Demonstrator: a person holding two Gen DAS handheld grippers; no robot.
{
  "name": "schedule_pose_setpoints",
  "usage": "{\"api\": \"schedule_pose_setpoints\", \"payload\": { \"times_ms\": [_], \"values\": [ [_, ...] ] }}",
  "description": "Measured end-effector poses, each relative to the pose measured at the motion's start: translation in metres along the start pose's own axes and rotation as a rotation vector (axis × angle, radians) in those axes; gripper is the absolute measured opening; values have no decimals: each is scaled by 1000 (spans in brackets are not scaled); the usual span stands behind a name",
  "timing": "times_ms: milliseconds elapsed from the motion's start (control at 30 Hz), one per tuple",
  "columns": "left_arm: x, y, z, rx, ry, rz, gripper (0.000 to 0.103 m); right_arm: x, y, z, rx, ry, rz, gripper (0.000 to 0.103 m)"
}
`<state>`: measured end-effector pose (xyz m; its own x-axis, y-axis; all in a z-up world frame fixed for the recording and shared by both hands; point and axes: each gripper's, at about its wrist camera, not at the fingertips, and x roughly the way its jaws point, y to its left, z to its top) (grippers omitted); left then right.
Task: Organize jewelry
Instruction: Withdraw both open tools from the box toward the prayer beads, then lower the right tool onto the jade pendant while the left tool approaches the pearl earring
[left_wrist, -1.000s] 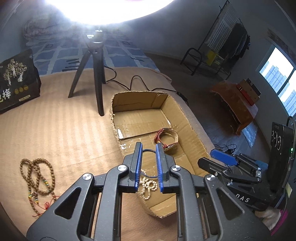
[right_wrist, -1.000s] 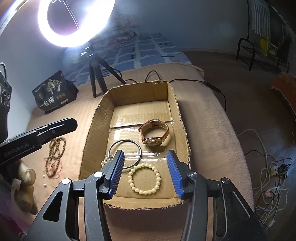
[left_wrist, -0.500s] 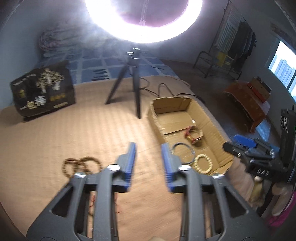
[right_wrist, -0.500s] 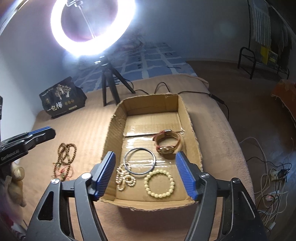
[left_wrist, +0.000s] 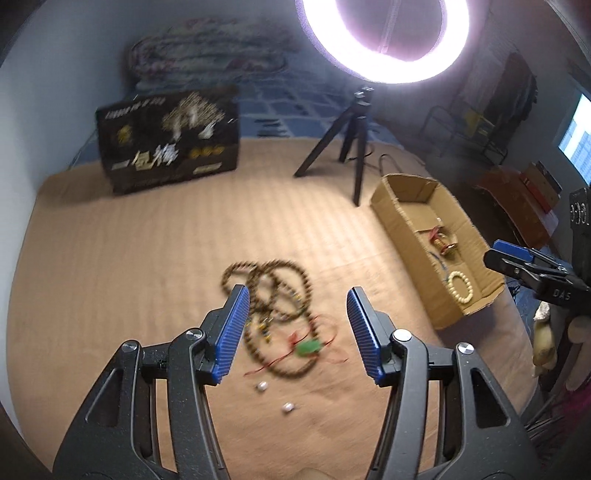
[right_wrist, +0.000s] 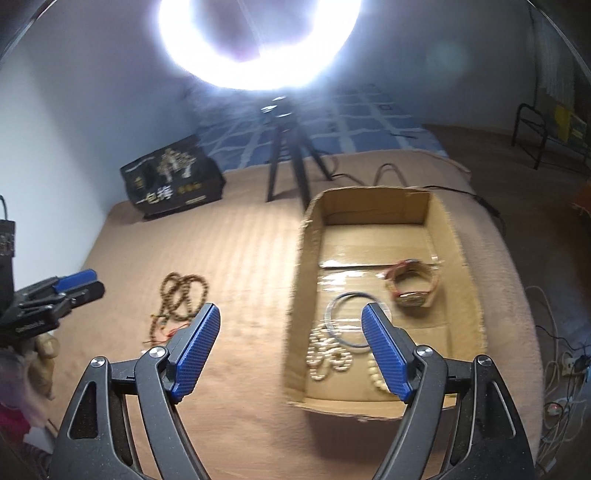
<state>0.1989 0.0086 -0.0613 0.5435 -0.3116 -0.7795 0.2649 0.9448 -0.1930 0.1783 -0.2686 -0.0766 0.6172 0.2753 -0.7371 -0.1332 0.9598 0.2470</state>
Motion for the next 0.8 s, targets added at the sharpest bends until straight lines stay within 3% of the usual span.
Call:
{"api": "schedule_pose_setpoints", "payload": {
  "times_ms": [367, 467, 533, 600, 700, 800],
  "values": [
    [1, 39, -21, -29, 30, -20, 56, 32, 51, -12, -93, 88, 172, 79],
    [4, 43, -32, -12, 54, -35, 56, 41, 60, -16, -103, 125, 222, 64],
    [8, 43, -39, 1, 74, -45, 45, 49, 67, -18, -102, 152, 256, 53],
    [14, 43, -48, 11, 108, -60, 43, 57, 73, -19, -103, 173, 281, 46],
    [22, 42, -58, 21, 146, -84, 36, 70, 85, -21, -112, 206, 309, 40],
    [28, 39, -65, 37, 173, -90, 35, 84, 98, -25, -129, 239, 330, 36]
  ]
}}
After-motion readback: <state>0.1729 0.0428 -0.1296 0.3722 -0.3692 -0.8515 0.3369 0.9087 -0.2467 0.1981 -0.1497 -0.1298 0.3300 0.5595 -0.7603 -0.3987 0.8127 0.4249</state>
